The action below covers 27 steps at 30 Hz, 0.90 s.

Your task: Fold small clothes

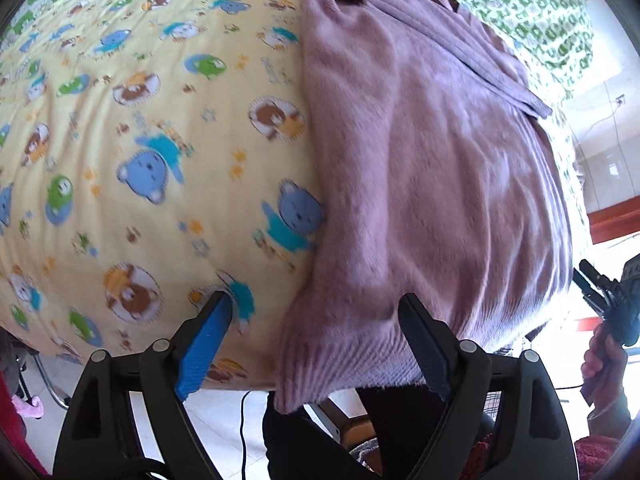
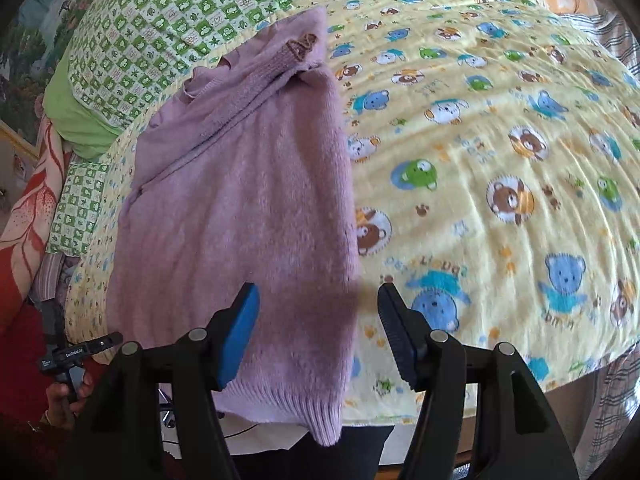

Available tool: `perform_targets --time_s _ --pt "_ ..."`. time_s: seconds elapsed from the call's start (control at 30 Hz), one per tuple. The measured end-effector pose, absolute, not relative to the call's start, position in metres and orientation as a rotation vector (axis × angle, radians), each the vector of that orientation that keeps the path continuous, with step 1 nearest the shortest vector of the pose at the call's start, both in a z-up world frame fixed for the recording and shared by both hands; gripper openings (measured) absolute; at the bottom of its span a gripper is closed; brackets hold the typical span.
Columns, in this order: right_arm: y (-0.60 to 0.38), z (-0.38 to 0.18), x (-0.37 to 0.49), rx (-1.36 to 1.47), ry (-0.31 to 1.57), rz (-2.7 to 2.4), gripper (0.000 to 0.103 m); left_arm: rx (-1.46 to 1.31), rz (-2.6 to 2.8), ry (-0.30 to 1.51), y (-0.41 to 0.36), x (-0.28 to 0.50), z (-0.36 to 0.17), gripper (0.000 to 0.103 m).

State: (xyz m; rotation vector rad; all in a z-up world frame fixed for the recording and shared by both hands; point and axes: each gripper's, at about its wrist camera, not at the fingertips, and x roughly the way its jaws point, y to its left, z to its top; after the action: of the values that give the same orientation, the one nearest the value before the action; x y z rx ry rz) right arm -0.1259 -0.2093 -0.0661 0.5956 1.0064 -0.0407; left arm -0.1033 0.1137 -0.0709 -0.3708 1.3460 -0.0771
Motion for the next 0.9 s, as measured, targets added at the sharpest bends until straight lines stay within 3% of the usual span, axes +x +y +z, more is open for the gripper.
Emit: perform_targets --time_s 0.37,0.47,0.53,0.57,0.6,0.63,0.7,0.9 --pt "-0.184 -0.091 -0.166 0.644 1.029 0.03 0.063 -0.242 -0.127 1.362 0.083 -0.102 -0.08 0.084" --pt "-0.174 -0.095 -0.168 0.612 1.02 0.035 0.063 -0.239 -0.126 1.345 0.081 -0.102 -0.08 0.07" --pt "-0.173 -0.097 -0.168 0.631 1.009 0.056 0.061 -0.242 -0.133 1.333 0.081 -0.103 -0.078 0.049" --pt "-0.173 -0.099 -0.168 0.636 1.007 0.069 0.054 -0.243 -0.134 1.33 0.082 -0.102 -0.078 0.043" --pt "-0.173 -0.1 -0.168 0.638 1.014 0.082 0.04 -0.253 -0.141 1.328 0.085 -0.103 -0.077 0.03" --pt "-0.174 -0.103 -0.168 0.642 1.031 0.093 0.033 -0.27 -0.149 1.327 0.088 -0.103 -0.077 0.019" --pt "-0.177 -0.108 -0.169 0.649 1.056 0.101 0.01 -0.323 -0.179 1.324 0.092 -0.104 -0.076 0.011" --pt "-0.193 -0.095 -0.182 0.823 0.972 0.206 0.008 -0.36 -0.216 1.256 0.093 -0.115 -0.052 0.01"
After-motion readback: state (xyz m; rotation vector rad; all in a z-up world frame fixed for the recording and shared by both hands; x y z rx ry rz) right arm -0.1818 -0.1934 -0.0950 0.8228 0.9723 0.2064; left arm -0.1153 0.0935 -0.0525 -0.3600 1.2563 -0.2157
